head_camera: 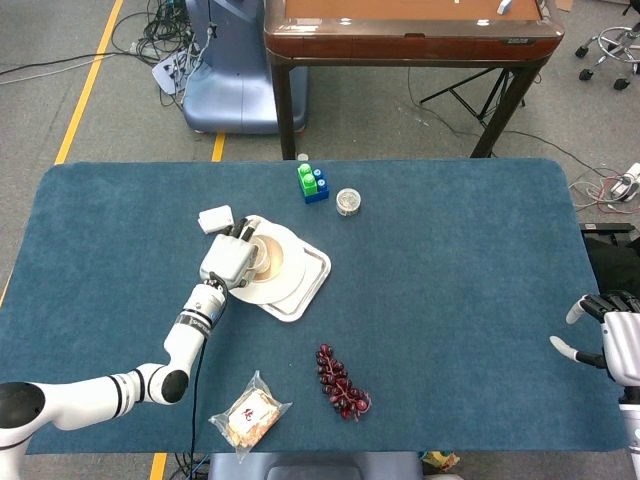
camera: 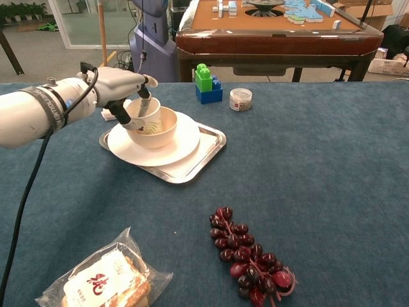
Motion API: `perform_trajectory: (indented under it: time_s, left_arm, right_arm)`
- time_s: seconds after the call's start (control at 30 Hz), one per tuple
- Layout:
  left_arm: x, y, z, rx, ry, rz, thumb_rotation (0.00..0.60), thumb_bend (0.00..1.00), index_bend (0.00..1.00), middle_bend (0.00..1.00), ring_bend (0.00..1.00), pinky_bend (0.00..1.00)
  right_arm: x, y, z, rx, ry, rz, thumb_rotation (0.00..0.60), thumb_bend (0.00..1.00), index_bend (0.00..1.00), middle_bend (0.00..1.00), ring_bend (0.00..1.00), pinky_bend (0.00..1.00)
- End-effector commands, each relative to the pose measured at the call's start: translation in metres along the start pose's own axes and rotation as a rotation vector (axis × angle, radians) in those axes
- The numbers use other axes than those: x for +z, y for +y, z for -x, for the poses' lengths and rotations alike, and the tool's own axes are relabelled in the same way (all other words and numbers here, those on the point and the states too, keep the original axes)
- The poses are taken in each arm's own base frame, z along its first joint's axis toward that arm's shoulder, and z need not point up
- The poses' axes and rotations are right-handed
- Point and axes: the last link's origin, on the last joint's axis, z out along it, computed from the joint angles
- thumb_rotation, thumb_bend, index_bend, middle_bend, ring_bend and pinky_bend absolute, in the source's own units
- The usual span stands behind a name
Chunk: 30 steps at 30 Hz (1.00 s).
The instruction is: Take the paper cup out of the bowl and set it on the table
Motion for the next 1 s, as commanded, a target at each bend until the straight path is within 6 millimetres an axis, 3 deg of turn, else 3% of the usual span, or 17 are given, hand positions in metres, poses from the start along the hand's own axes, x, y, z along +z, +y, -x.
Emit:
perform_trajectory:
  time_s: [0.03, 0.43, 1.0]
  left_arm:
    - [0.000, 0.000, 0.000, 0.001, 0.005, 0.000, 0.600, 0.35, 0.60, 0.04, 0.00, 0.17]
    - [-0.007, -0.002, -0.008, 0.030, 0.030, 0.004, 0.600, 0.35, 0.61, 0.04, 0.00, 0.17]
    - [-0.029, -0.024, -0.049, 0.116, 0.090, -0.055, 0.600, 0.35, 0.61, 0.04, 0.00, 0.17]
  right_arm:
    - [0.000, 0.000, 0.000, 0.000, -0.001, 0.000, 0.600, 0.17, 0.57, 0.49, 0.35, 0.22]
    - [0.000, 0.000, 0.001, -0.001, -0.002, 0.000, 0.600, 0.17, 0.57, 0.49, 0.35, 0.22]
    - [0.000, -0.001, 0.002, -0.005, -0.004, -0.001, 0.600, 0.17, 0.57, 0.49, 0.35, 0.22]
